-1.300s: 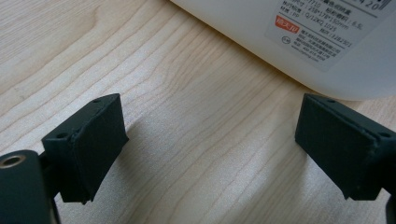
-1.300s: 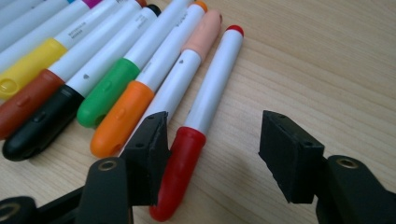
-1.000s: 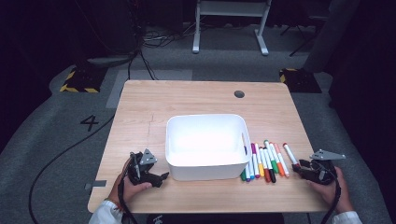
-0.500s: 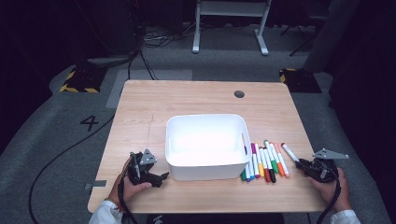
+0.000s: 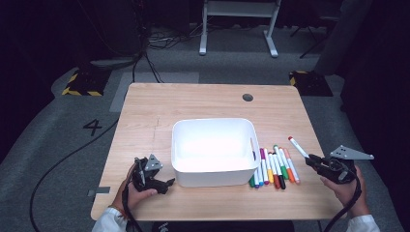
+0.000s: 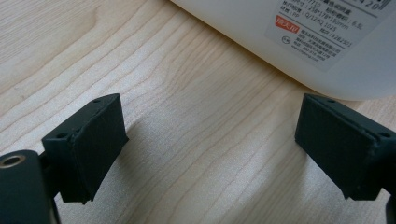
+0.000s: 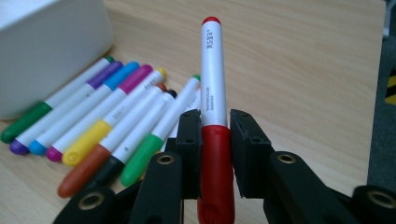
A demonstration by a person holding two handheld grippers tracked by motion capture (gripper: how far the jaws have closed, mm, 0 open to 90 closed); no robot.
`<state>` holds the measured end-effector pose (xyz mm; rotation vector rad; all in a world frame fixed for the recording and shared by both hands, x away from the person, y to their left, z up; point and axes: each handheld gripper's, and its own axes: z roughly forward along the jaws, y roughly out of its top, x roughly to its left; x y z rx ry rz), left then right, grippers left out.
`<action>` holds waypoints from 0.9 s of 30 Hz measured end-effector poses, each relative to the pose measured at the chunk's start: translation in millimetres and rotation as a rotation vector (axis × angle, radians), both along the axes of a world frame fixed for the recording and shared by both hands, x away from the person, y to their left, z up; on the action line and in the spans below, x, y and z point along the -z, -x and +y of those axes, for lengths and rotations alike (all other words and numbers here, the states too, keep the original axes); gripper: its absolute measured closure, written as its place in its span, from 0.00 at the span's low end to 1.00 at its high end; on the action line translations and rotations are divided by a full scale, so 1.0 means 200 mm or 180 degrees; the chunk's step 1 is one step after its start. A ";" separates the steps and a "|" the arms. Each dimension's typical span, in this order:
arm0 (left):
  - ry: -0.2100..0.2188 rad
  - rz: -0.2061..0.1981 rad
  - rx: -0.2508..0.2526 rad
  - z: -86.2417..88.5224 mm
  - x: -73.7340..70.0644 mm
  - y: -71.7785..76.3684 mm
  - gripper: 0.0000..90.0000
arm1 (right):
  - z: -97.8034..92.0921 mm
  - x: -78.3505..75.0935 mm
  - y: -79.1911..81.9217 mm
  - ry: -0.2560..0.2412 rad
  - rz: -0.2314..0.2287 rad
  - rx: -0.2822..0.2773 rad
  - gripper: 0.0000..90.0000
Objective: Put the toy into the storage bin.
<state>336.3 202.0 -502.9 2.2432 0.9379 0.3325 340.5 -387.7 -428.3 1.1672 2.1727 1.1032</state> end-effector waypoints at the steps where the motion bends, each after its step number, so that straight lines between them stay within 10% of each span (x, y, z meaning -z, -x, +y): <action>1: -0.0001 0.0000 0.0001 0.00 0.00 0.00 0.10 | 0.03 -0.05 0.00 -0.0076 -0.0045 -0.0090 0.83; 27: -0.0001 0.0000 0.0001 0.00 0.00 0.00 0.10 | 0.55 -0.44 -0.11 0.0030 -0.0388 -0.1141 0.83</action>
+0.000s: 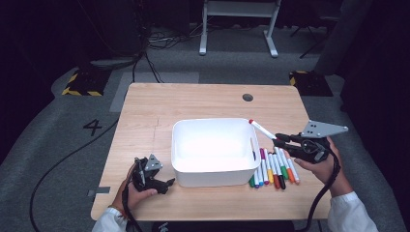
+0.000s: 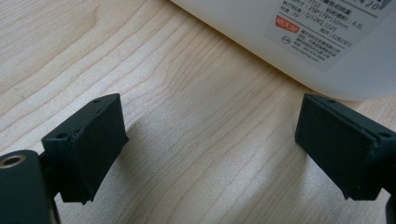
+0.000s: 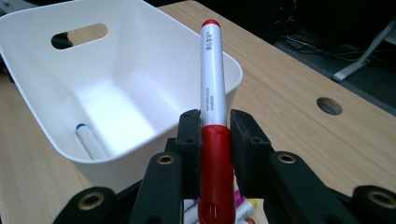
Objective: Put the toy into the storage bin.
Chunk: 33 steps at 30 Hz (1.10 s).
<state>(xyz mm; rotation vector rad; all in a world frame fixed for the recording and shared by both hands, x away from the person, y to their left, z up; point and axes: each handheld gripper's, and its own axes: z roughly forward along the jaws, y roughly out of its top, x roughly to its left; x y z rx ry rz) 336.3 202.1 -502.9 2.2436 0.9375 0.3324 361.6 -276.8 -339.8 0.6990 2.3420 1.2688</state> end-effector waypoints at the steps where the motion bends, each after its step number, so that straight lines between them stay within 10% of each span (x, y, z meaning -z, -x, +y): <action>1: 0.0001 0.0000 -0.0001 0.00 0.00 0.00 0.10 | 0.02 -0.01 0.00 0.0007 -0.0008 -0.0021 0.83; 33: 0.0001 -0.0001 -0.0001 0.00 0.00 0.00 0.10 | 0.58 0.09 -0.18 0.0496 0.0299 -0.0962 0.83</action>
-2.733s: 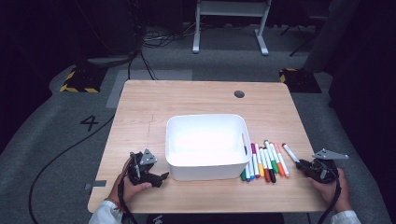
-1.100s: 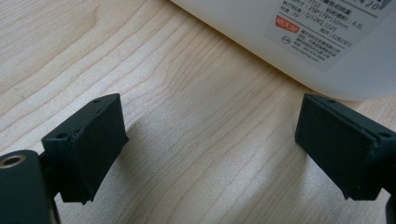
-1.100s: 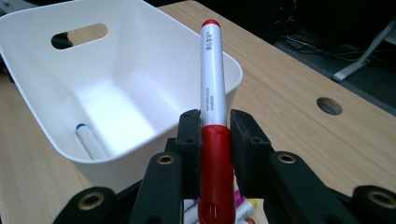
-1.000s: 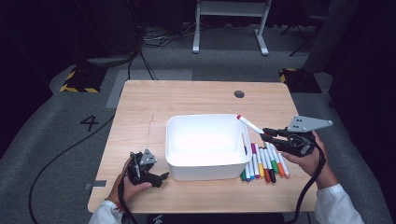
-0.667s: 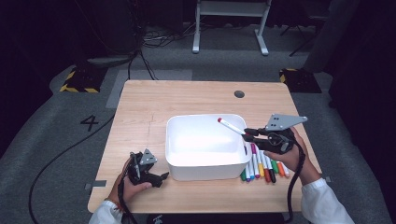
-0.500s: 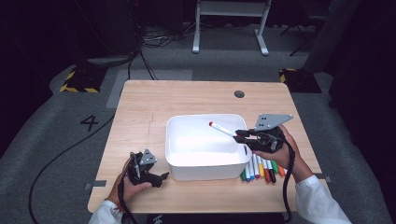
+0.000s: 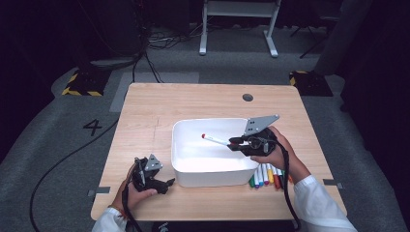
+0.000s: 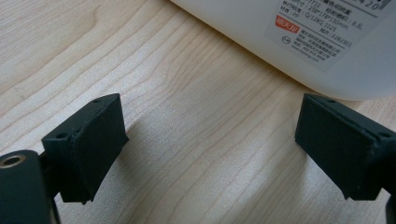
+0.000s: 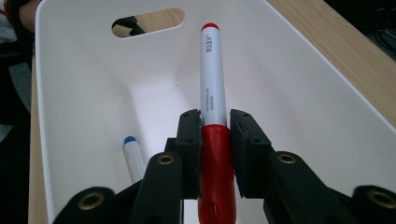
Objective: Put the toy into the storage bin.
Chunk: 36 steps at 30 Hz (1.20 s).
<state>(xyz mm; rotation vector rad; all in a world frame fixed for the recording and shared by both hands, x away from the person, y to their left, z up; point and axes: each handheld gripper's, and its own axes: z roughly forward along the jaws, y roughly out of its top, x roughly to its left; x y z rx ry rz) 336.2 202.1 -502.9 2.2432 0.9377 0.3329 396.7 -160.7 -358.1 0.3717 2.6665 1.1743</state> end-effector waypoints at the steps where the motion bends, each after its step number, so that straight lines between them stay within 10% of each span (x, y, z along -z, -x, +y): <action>1: -0.0001 0.0001 0.0001 0.00 0.00 0.00 0.10 | 0.01 0.00 0.00 0.0019 0.0042 -0.0017 0.83; 17: -0.0001 0.0000 0.0001 0.00 0.00 0.00 0.10 | 0.06 0.04 0.10 0.0357 0.0207 -0.0583 0.83; 36: 0.0002 0.0000 0.0000 0.00 0.00 0.00 0.10 | 0.01 0.03 0.10 0.0209 0.0147 -0.0420 0.71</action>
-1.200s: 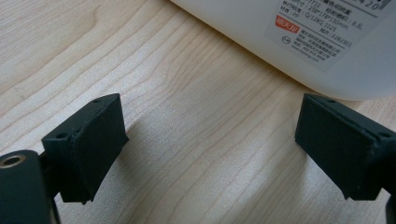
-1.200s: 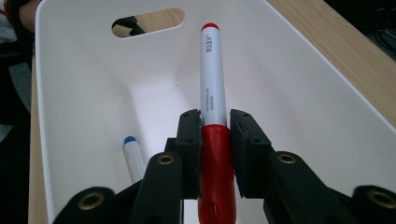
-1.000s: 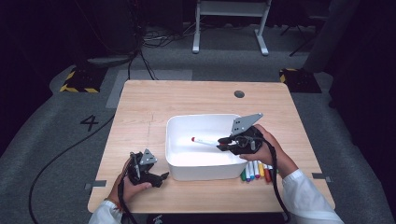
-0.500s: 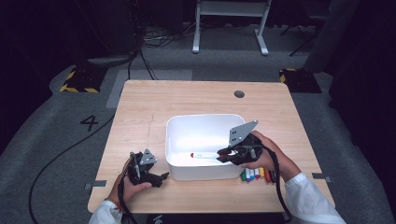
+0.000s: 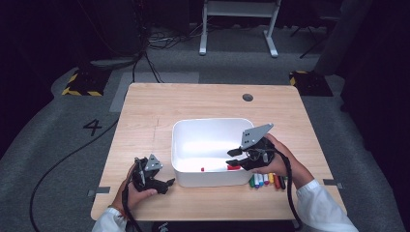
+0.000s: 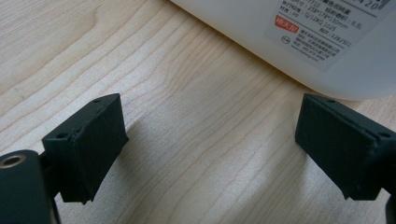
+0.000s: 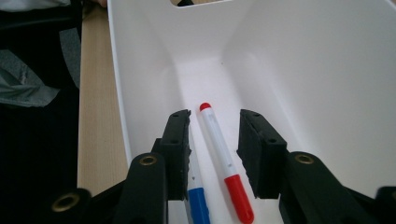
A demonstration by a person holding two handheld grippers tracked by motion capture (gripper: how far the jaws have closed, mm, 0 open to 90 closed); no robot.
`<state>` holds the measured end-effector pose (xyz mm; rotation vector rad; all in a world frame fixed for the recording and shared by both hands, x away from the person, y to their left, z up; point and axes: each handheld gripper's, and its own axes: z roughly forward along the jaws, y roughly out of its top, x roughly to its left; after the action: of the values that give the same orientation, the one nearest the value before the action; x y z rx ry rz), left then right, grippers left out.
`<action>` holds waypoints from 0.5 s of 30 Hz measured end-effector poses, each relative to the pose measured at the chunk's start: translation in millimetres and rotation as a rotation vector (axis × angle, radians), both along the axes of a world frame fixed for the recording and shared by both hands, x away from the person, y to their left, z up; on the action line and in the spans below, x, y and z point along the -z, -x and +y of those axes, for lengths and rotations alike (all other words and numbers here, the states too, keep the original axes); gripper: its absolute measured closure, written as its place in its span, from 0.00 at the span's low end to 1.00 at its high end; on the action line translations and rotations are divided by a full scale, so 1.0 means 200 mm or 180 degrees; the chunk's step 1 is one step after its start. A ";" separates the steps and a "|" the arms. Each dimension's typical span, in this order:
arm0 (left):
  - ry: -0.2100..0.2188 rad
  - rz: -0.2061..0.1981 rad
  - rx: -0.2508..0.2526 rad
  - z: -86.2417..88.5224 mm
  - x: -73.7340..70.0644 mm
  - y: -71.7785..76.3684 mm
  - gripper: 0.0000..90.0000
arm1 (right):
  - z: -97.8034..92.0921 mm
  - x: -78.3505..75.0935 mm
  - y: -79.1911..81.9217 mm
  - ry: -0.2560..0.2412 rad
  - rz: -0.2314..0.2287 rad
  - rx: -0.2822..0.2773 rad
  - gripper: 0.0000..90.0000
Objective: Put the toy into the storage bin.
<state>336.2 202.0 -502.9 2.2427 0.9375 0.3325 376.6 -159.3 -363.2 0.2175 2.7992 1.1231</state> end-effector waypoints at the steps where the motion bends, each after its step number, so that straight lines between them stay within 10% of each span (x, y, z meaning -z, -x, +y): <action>1: -0.0002 -0.0001 0.0001 0.00 0.00 0.00 0.10 | -0.03 -0.02 0.00 -0.0039 -0.0042 0.0073 0.70; 15: -0.0002 0.0000 0.0002 0.00 0.00 0.00 0.10 | -0.42 -0.12 0.09 -0.0377 -0.0297 0.0816 0.58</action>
<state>336.2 202.1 -502.8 2.2436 0.9370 0.3326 359.1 -242.6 -340.0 0.5049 2.5368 1.2018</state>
